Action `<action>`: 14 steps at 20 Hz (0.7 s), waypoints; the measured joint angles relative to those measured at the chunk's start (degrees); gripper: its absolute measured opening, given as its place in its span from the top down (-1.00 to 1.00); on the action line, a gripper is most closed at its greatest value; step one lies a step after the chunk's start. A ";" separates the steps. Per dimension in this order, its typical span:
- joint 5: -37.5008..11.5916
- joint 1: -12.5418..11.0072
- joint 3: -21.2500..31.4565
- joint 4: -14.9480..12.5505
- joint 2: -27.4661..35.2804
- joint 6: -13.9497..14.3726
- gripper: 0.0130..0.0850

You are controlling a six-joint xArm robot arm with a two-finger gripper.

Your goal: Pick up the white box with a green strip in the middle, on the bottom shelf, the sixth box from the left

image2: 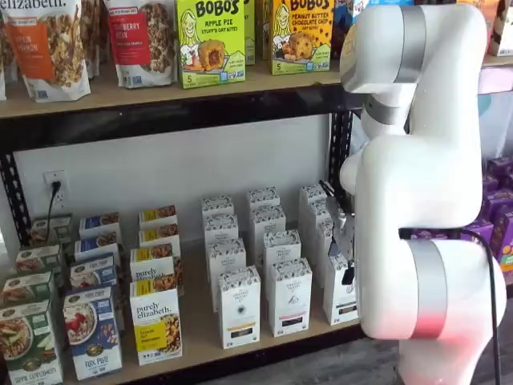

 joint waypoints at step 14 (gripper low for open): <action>1.07 0.78 -13.88 -7.49 9.16 8.13 -1.00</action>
